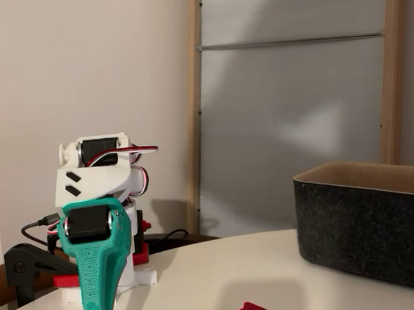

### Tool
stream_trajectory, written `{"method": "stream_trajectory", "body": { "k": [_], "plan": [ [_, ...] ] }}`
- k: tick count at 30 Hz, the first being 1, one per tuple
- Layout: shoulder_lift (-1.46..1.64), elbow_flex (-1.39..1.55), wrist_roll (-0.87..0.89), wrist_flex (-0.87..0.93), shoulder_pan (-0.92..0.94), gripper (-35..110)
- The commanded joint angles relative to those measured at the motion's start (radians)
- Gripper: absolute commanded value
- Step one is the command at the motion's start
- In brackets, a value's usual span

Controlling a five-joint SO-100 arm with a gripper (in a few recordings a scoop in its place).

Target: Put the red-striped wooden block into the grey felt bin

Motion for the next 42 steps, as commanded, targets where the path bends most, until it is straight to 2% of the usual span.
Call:
{"method": "stream_trajectory", "body": {
  "k": [1, 28, 37, 42],
  "plan": [
    [0.025, 0.012, 0.011, 0.021, 0.011, 0],
    [0.026, 0.011, -0.023, 0.015, 0.020, 0],
    [0.018, -0.035, 0.028, -0.175, 0.015, 1],
    [0.011, -0.184, 0.071, -0.187, 0.012, 3]
  ]
}}
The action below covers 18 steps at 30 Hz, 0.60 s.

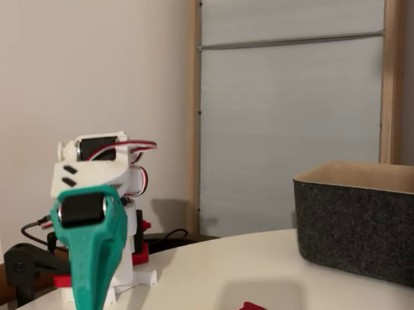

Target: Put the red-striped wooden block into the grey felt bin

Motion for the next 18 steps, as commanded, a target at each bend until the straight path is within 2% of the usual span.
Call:
{"method": "stream_trajectory", "body": {
  "k": [1, 9, 12, 18],
  "plan": [
    [0.008, -0.127, 0.054, -0.009, -0.002, 3],
    [-0.160, -0.471, 0.261, -0.009, -0.061, 0],
    [-0.273, -0.604, 0.388, -0.018, -0.118, 1],
    [-0.525, -0.839, 0.469, -0.095, -0.222, 2]
  ]
}}
